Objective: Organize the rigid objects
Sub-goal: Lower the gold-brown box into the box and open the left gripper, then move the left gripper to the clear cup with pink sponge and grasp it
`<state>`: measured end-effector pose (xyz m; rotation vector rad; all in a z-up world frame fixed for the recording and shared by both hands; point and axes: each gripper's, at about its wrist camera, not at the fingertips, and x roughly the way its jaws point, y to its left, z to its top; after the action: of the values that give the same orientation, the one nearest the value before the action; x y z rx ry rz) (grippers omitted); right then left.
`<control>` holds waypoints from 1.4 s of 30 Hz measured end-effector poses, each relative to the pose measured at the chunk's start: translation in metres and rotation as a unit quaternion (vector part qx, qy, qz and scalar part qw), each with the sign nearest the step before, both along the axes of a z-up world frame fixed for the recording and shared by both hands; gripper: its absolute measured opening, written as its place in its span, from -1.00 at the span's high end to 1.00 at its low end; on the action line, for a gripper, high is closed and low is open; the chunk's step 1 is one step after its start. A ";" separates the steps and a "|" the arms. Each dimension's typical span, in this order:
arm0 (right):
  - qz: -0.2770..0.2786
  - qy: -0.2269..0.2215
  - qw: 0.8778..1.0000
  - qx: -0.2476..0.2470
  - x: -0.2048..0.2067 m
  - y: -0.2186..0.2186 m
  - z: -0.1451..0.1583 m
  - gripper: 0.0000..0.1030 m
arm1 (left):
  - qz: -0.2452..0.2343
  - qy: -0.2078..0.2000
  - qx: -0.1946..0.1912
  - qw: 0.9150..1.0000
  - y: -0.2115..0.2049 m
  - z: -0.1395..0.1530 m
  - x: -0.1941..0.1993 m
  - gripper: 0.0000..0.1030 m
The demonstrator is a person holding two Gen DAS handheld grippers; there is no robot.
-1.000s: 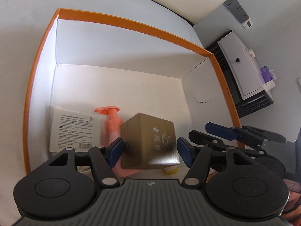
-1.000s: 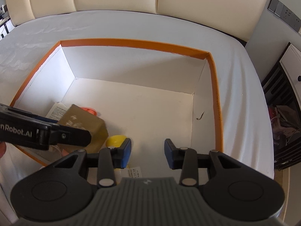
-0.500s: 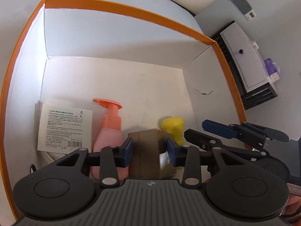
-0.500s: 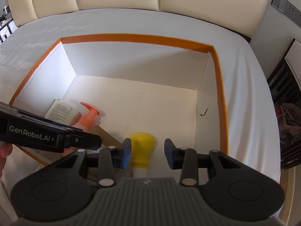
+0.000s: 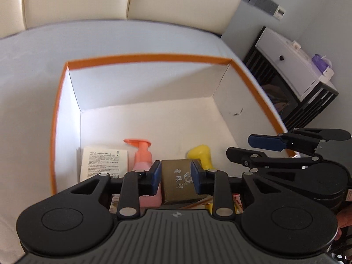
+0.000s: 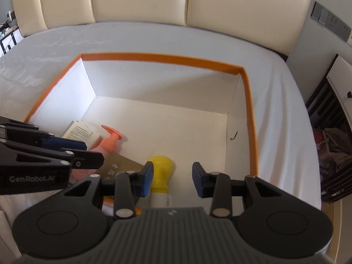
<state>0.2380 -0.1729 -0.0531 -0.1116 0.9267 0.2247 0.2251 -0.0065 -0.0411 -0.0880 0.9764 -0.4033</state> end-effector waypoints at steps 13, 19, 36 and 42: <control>-0.006 -0.096 0.995 0.037 -0.088 0.013 0.022 0.23 | 0.036 -0.063 -0.045 0.996 0.027 0.021 -0.070 0.31; 0.005 -0.107 0.993 0.057 -0.116 0.023 0.001 0.23 | 0.061 -0.048 -0.016 0.997 0.038 0.002 -0.088 0.31; -0.004 0.004 0.999 0.052 -0.129 0.032 -0.044 0.15 | 0.113 -0.011 0.017 0.993 0.055 -0.033 -0.114 0.24; 0.001 0.006 0.999 0.053 -0.126 0.030 -0.046 0.15 | 0.087 -0.009 0.019 0.996 0.046 -0.034 -0.109 -0.34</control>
<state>0.1122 -0.1432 -0.0990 -0.0142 0.9253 0.2763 0.1164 0.0395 -0.0748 -0.1335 0.9497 -0.2249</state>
